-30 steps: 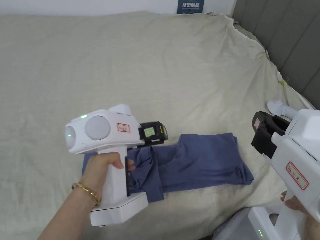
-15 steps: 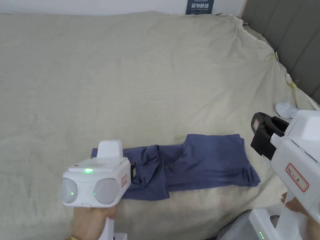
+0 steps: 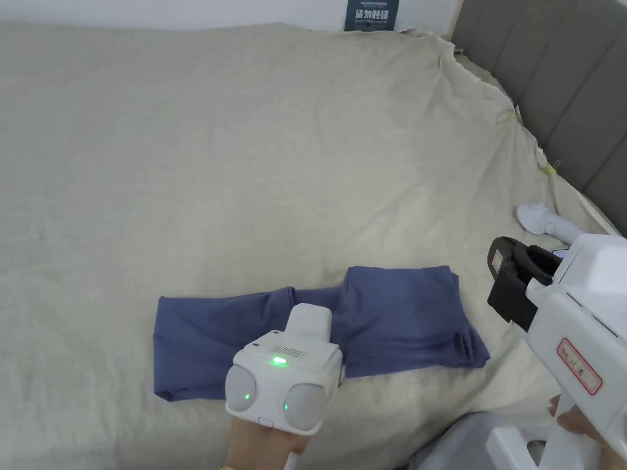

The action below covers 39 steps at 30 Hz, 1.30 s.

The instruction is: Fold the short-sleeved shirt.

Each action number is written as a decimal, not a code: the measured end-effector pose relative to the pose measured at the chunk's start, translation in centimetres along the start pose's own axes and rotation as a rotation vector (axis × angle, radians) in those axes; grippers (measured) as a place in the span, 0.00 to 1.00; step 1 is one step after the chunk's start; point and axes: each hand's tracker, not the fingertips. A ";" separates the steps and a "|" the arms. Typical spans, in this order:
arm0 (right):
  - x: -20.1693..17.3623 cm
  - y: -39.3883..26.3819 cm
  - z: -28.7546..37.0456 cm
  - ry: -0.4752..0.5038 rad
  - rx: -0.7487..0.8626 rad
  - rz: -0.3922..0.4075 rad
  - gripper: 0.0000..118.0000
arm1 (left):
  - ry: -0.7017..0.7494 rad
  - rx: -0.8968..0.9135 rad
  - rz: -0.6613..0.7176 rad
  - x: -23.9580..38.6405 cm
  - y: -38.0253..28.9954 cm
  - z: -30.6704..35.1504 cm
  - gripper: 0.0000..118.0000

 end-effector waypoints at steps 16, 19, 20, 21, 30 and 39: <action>-1.7 1.8 -0.6 0.054 0.041 0.014 0.00 | -0.165 0.184 0.476 -20.3 8.1 12.3 1.00; -2.2 1.7 -1.1 0.067 0.035 0.012 0.00 | -0.177 0.123 0.500 -23.8 6.1 12.6 1.00; -2.6 1.7 -1.1 0.070 0.033 0.011 0.00 | -0.167 0.075 0.532 -24.8 5.3 12.3 1.00; -2.8 1.7 -1.2 0.072 0.029 0.010 0.00 | -0.175 0.029 0.555 -25.9 4.5 11.9 1.00; -2.9 1.4 -1.8 0.084 -0.003 0.027 0.00 | -0.313 -0.199 0.672 -27.6 -1.2 7.2 1.00; -3.4 1.1 -1.7 0.065 -0.042 0.035 0.00 | -0.387 -0.163 0.639 -24.8 -0.7 4.8 0.41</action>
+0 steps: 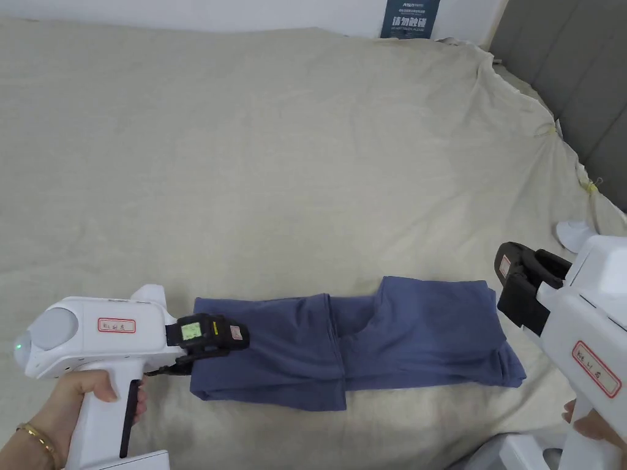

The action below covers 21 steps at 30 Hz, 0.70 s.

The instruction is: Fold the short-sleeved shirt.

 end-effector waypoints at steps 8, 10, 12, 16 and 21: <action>-0.5 0.2 0.1 0.013 0.002 -0.007 0.00 | 0.164 0.018 0.044 1.1 0.0 0.6 0.07; -0.7 0.1 0.0 0.023 0.001 -0.007 0.00 | 0.151 0.049 0.062 1.6 0.0 2.0 0.05; -1.0 0.1 -0.2 0.030 -0.001 -0.003 0.00 | 0.135 0.088 0.096 1.9 0.2 3.6 0.05; -0.7 -0.1 -0.5 0.043 -0.003 -0.004 0.00 | 0.235 0.165 0.125 2.3 0.4 7.6 0.04; -0.4 -0.4 -0.8 0.055 -0.003 -0.003 0.00 | 0.461 0.325 0.101 3.6 0.7 13.5 0.04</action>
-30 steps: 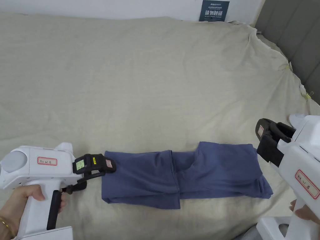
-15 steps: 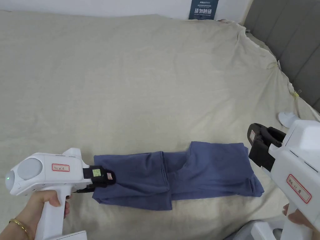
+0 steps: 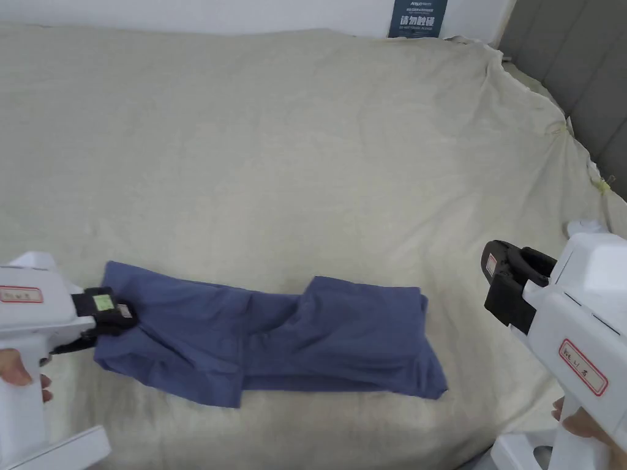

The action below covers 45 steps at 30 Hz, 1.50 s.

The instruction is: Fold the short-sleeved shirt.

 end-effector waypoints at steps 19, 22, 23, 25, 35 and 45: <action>1.4 -0.6 1.8 -0.023 0.020 -0.031 0.00 | -0.065 -0.042 -0.625 21.0 -9.3 -3.8 0.04; 2.3 -0.8 2.4 -0.052 0.021 -0.043 0.00 | -0.017 -0.102 -0.726 23.7 -11.1 -7.4 0.04; 2.6 -0.9 2.6 -0.060 0.020 -0.048 0.00 | 0.010 -0.121 -0.757 24.4 -11.6 -8.6 0.04; 3.0 -1.0 3.1 -0.079 0.018 -0.057 0.00 | 0.070 -0.154 -0.839 25.7 -13.1 -11.3 0.04; 4.4 -1.4 4.0 -0.134 0.002 -0.081 0.00 | -0.076 -0.335 -0.721 27.2 -14.5 -15.2 0.83; 3.6 -1.0 3.5 -0.108 0.014 -0.086 0.00 | -0.039 0.257 -0.654 24.7 -9.3 -6.2 0.04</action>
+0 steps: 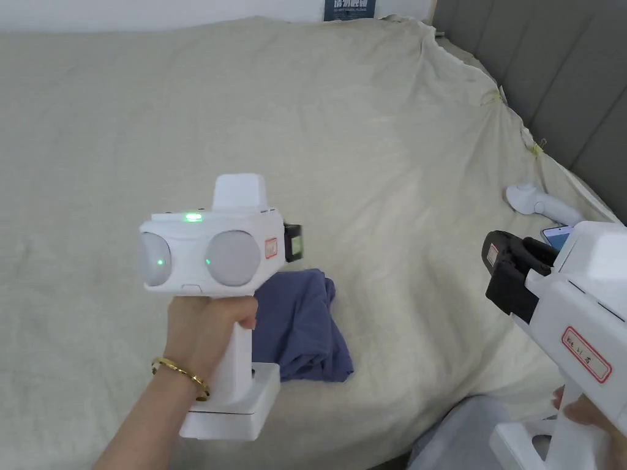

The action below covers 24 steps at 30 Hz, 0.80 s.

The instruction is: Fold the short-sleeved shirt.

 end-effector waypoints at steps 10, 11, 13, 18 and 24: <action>0.3 -0.4 0.3 0.016 -0.005 0.004 0.00 | -0.071 -0.143 -0.172 5.3 -9.5 -4.8 0.00; 1.0 -0.5 0.2 0.010 -0.007 0.004 0.00 | -0.086 -0.166 -0.190 6.2 -10.6 -5.0 0.00; 1.5 -0.6 0.3 -0.004 -0.015 0.007 0.00 | -0.087 -0.166 -0.293 7.9 -12.6 -5.4 0.00; 2.1 -0.9 0.6 -0.019 -0.019 0.000 0.00 | -0.033 -0.142 -0.521 11.1 -15.3 -6.5 0.00; 1.6 -0.7 0.7 -0.009 -0.012 0.010 0.00 | -0.259 -0.274 -0.326 10.6 -11.9 -6.2 0.00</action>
